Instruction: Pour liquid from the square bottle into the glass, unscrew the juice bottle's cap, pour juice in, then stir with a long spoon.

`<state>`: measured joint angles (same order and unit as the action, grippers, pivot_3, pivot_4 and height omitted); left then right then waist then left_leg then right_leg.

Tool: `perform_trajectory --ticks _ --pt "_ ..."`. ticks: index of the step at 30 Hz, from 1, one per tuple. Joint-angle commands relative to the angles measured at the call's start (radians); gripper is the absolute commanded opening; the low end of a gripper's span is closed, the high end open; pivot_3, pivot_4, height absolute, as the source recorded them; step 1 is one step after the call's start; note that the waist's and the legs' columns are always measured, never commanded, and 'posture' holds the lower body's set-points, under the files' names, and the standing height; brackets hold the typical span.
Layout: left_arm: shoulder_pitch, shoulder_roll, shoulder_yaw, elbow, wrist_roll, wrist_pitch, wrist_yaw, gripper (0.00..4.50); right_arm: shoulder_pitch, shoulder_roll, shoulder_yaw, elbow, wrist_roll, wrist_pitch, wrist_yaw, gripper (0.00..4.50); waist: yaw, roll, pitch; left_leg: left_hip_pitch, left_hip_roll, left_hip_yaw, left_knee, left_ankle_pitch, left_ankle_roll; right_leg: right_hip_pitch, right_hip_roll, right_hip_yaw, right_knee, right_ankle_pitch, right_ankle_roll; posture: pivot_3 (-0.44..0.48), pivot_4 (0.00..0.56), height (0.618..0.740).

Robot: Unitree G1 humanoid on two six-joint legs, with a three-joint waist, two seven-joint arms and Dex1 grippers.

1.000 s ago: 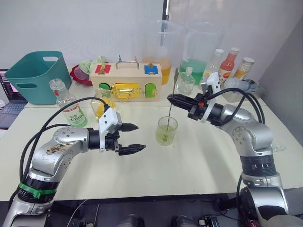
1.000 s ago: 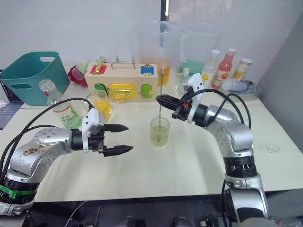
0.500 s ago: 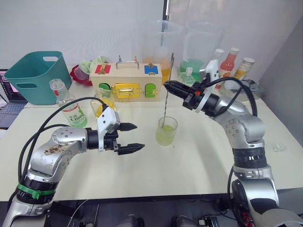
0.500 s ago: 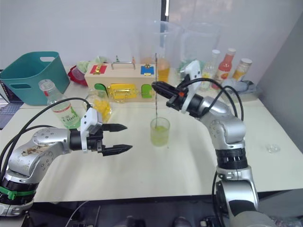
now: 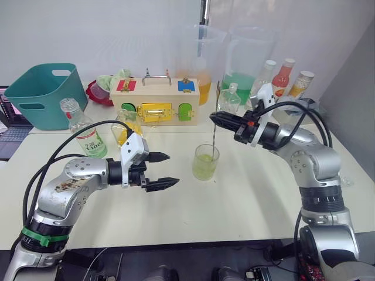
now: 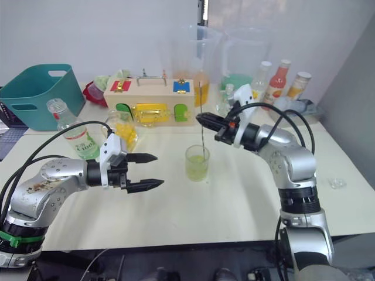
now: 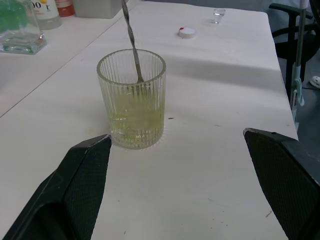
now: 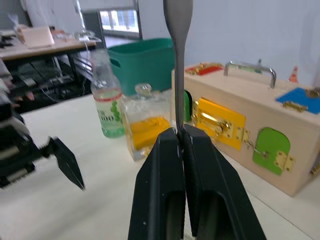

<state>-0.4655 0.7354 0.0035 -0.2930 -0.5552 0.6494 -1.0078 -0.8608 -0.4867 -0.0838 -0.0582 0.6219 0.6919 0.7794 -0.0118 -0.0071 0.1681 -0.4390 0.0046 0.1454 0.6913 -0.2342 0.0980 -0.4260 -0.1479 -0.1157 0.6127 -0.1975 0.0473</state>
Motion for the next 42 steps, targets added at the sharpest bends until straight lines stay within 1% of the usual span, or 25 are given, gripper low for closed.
perform_trajectory --ticks 1,6,12,15,17,20,22,23,25,27,29,33,38,42 --pt "-0.022 -0.004 0.039 -0.013 -0.036 -0.012 -0.007 4.47 -0.055 -0.006 -0.054 -0.068 0.064 0.031 -0.022 0.0 0.0 0.0 0.0 0.0 0.0 0.0 0.0 0.0 0.0 0.0 0.0 0.0 0.0 0.0 0.0 0.0 0.15 0.74" --pt "-0.027 -0.003 0.057 -0.003 -0.042 -0.022 -0.006 4.47 -0.092 -0.017 -0.074 -0.067 0.094 0.073 -0.052 0.0 0.001 0.0 0.0 0.0 0.0 0.0 0.0 0.0 -0.001 0.0 0.0 0.0 0.0 0.0 0.0 0.0 0.15 0.74" --pt "-0.03 0.013 0.065 0.015 -0.034 -0.044 -0.02 4.47 -0.125 -0.041 -0.088 -0.024 0.095 0.125 -0.08 0.0 0.0 0.0 0.0 0.0 0.0 0.0 0.0 0.0 0.0 0.0 0.0 0.0 0.0 0.0 0.0 0.0 0.15 0.74" --pt "-0.042 0.026 0.088 0.028 -0.047 -0.055 -0.033 4.47 -0.166 -0.098 -0.111 0.008 0.109 0.184 -0.07 0.0 0.002 0.0 0.0 0.0 0.0 0.0 0.0 0.0 0.0 0.0 0.0 0.0 0.0 0.0 0.0 0.0 0.15 0.74" --pt "-0.04 0.027 0.119 0.032 -0.062 -0.073 -0.04 4.47 -0.208 -0.169 -0.107 0.067 0.084 0.259 -0.084 0.0 0.003 0.0 0.0 0.0 0.0 0.0 0.0 0.0 0.0 0.0 0.0 0.0 0.0 0.0 0.0 0.0 0.15 0.74" --pt "-0.035 0.023 0.15 0.04 -0.069 -0.088 -0.039 4.47 -0.27 -0.251 -0.07 0.17 -0.009 0.266 -0.123 0.0 0.004 0.0 0.0 0.0 0.0 0.0 0.0 -0.001 -0.001 0.0 -0.001 0.0 -0.001 0.0 0.0 0.0 0.15 0.74" --pt "-0.015 0.024 0.162 0.041 -0.056 -0.113 -0.041 4.47 -0.342 -0.326 -0.058 0.29 -0.057 0.304 -0.125 0.0 0.002 0.0 0.0 0.0 0.0 0.0 0.0 -0.002 -0.003 -0.001 -0.001 0.0 -0.002 0.0 0.0 0.0 0.15 0.74" --pt "-0.008 0.023 0.164 0.042 -0.05 -0.121 -0.039 4.47 -0.373 -0.35 -0.054 0.342 -0.073 0.328 -0.128 0.0 0.002 0.0 0.0 0.0 -0.001 0.001 0.0 -0.002 -0.003 -0.002 -0.001 0.001 -0.002 0.0 0.0 0.0 0.15 0.74" --pt "0.001 0.02 0.165 0.04 -0.048 -0.129 -0.034 4.47 -0.428 -0.398 -0.003 0.425 -0.124 0.419 -0.142 0.0 0.001 0.0 0.0 0.0 -0.001 0.002 0.0 -0.002 -0.003 -0.003 -0.002 0.002 -0.002 0.0 0.0 0.0 0.15 0.74" --pt "0.014 0.015 0.164 0.034 -0.046 -0.136 -0.025 4.47 -0.458 -0.452 0.087 0.478 -0.153 0.493 -0.064 0.0 -0.001 0.0 0.0 0.0 0.0 0.002 -0.001 -0.002 -0.003 -0.004 -0.002 0.003 -0.002 0.0 -0.001 0.0 0.15 0.74" --pt "0.03 0.011 0.163 0.023 -0.044 -0.141 -0.016 4.47 -0.459 -0.491 0.177 0.509 -0.174 0.54 0.028 0.0 -0.003 0.0 0.0 0.0 0.0 0.003 -0.001 -0.002 -0.002 -0.004 -0.002 0.004 -0.002 0.0 -0.001 0.0 0.15 0.74" --pt "0.051 0.007 0.166 -0.001 -0.052 -0.14 0.003 4.47 -0.45 -0.511 0.274 0.563 -0.206 0.584 0.135 0.0 -0.004 0.0 0.0 -0.001 0.0 0.004 -0.001 -0.002 -0.002 -0.006 -0.002 0.005 -0.002 0.0 -0.001 0.0 0.15 0.74" --pt "0.109 0.009 0.175 -0.049 -0.053 -0.143 0.02 4.47 -0.424 -0.443 0.301 0.694 -0.249 0.631 0.132 0.0 -0.003 0.0 0.0 -0.001 0.0 0.005 -0.001 0.001 0.004 -0.007 -0.002 0.007 -0.001 0.0 -0.001 0.0 0.15 0.74" --pt "0.147 0.015 0.188 -0.086 -0.067 -0.135 0.027 4.47 -0.375 -0.398 0.332 0.75 -0.29 0.602 0.152 0.0 0.002 0.0 0.0 -0.002 0.001 0.006 -0.001 -0.001 -0.001 -0.008 -0.002 0.007 -0.001 0.001 -0.002 0.0 0.15 0.74"
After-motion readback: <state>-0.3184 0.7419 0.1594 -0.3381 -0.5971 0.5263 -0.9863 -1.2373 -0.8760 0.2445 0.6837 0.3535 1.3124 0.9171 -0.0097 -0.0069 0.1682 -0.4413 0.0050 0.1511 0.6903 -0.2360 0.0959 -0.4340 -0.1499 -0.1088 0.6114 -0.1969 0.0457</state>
